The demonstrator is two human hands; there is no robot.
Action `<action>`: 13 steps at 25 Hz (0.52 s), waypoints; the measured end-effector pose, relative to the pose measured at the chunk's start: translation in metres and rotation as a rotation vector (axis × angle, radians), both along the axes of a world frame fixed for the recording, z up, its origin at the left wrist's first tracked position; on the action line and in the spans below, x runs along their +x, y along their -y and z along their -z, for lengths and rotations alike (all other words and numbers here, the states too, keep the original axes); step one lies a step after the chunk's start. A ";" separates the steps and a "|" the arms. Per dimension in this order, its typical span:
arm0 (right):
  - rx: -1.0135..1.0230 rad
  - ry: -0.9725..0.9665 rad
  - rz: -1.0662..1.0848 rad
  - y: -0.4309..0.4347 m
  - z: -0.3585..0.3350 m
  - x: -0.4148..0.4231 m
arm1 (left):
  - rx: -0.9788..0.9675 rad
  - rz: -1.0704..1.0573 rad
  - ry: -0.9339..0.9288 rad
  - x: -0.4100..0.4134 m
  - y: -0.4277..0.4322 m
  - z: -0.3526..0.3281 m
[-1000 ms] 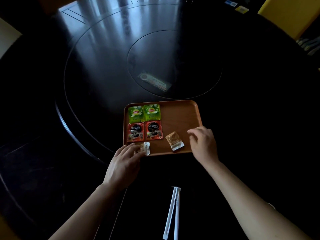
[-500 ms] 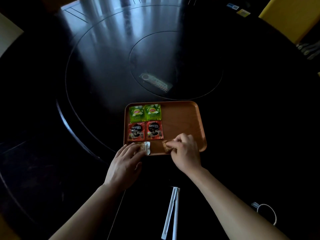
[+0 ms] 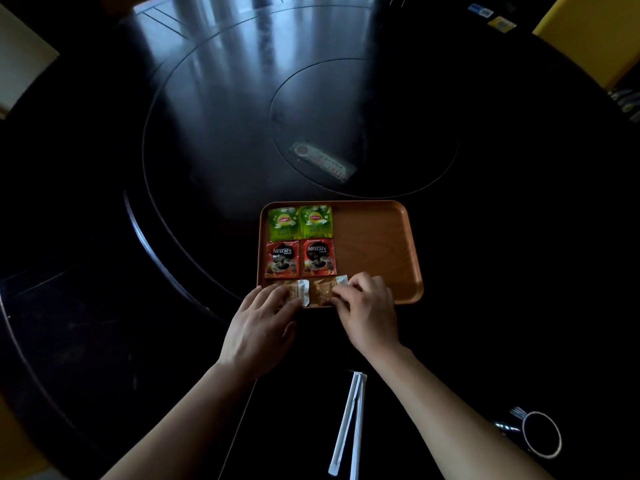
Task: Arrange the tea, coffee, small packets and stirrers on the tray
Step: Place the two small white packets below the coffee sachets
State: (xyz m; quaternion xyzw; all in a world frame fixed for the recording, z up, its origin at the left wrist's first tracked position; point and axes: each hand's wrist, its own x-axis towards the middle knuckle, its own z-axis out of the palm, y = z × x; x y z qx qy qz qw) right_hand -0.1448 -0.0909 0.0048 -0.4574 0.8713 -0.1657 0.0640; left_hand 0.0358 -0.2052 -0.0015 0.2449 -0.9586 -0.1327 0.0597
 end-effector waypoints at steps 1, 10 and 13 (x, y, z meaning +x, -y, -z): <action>-0.003 0.001 -0.010 0.003 0.000 0.003 | 0.004 -0.009 0.013 0.001 0.000 0.000; 0.002 0.006 0.034 0.014 0.001 0.008 | 0.040 -0.046 0.084 0.004 -0.002 -0.005; -0.001 0.000 0.048 0.016 0.001 0.008 | 0.041 -0.047 0.088 0.004 -0.002 -0.003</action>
